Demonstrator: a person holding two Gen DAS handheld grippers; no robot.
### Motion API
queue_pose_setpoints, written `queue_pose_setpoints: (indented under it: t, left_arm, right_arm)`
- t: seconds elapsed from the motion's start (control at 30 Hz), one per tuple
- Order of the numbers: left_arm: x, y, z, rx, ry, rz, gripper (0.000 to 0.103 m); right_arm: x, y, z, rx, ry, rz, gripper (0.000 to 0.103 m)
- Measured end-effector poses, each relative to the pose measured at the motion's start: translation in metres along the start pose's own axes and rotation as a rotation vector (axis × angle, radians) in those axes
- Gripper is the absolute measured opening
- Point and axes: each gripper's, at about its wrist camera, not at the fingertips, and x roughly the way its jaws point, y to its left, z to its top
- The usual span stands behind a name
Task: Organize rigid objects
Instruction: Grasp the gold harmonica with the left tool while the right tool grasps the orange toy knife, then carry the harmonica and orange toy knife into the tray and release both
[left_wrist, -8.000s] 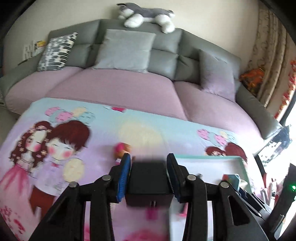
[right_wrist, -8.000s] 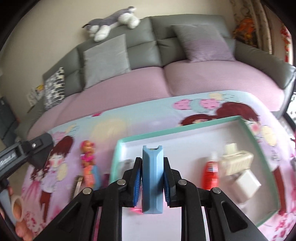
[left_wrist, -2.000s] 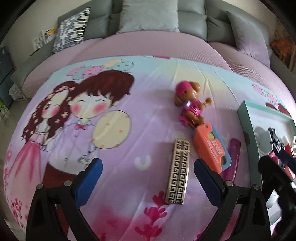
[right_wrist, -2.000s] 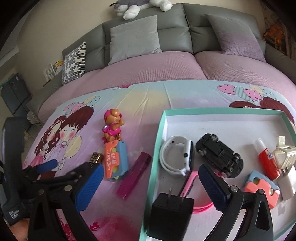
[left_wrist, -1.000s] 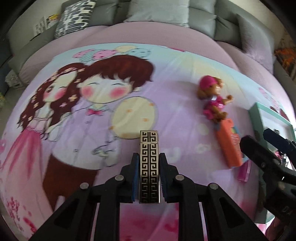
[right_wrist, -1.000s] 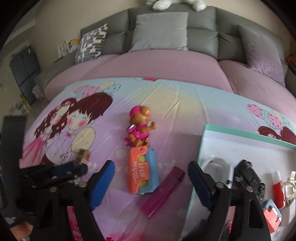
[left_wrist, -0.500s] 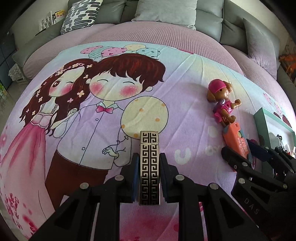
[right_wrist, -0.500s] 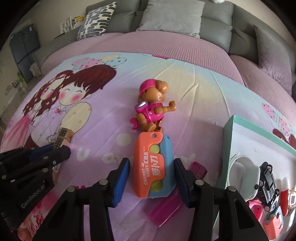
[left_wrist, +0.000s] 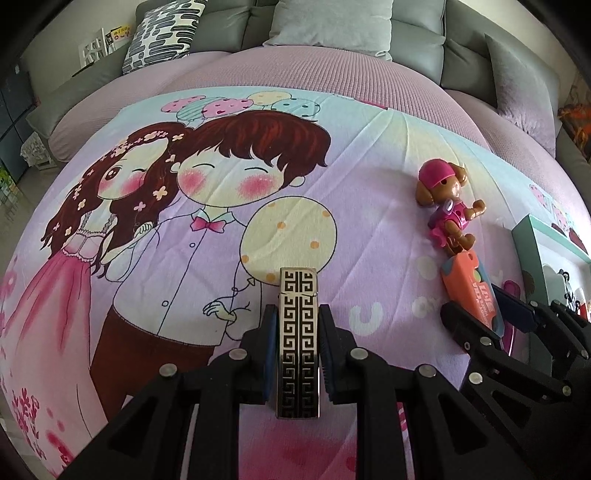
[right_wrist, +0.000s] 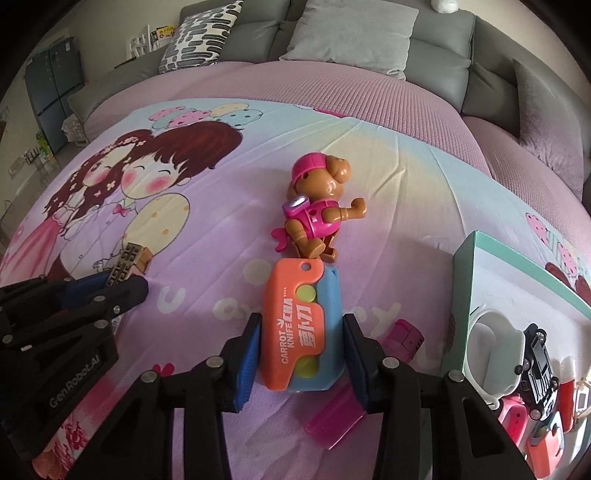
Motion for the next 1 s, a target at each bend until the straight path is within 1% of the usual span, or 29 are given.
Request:
queue_pose_setpoints:
  t: [0.23,0.33,0.4,0.53,0.63,0.7,0.77,0.83,0.93,1.0]
  left_arm:
    - [-0.005,0.002,0.0,-0.01,-0.008,-0.011,0.021]
    - [-0.011,0.003,0.0,-0.024,-0.024,-0.036,0.021]
    - [-0.021,0.004,0.002,-0.05,-0.053,-0.089,0.021]
    - [-0.048,-0.003,0.006,-0.041,-0.132,-0.125,0.021]
    - [-0.068,-0.012,0.008,-0.025,-0.183,-0.178,0.021]
    - [-0.078,-0.022,0.009,0.003,-0.204,-0.187,0.021]
    - [-0.084,-0.034,0.009,0.025,-0.214,-0.209,0.021]
    - [-0.09,-0.051,0.011,0.049,-0.226,-0.257,0.021]
    - [-0.096,-0.072,0.012,0.077,-0.238,-0.329,0.021]
    - [-0.101,-0.09,0.011,0.111,-0.242,-0.357,0.021]
  right_arm:
    - [-0.007,-0.005,-0.005,0.04,-0.016,0.036,0.045]
    - [-0.012,-0.008,-0.005,0.054,-0.029,0.04,0.045]
    - [-0.018,-0.011,-0.005,0.07,-0.043,0.045,0.045]
    - [-0.043,-0.024,-0.008,0.118,-0.098,0.054,0.045]
    - [-0.066,-0.038,-0.012,0.152,-0.144,0.029,0.045]
    - [-0.079,-0.052,-0.017,0.185,-0.161,0.005,0.045]
    - [-0.093,-0.07,-0.025,0.231,-0.177,-0.05,0.045]
    - [-0.103,-0.089,-0.033,0.278,-0.183,-0.106,0.045]
    - [-0.109,-0.114,-0.04,0.33,-0.19,-0.177,0.045]
    - [-0.109,-0.128,-0.045,0.354,-0.182,-0.212,0.045]
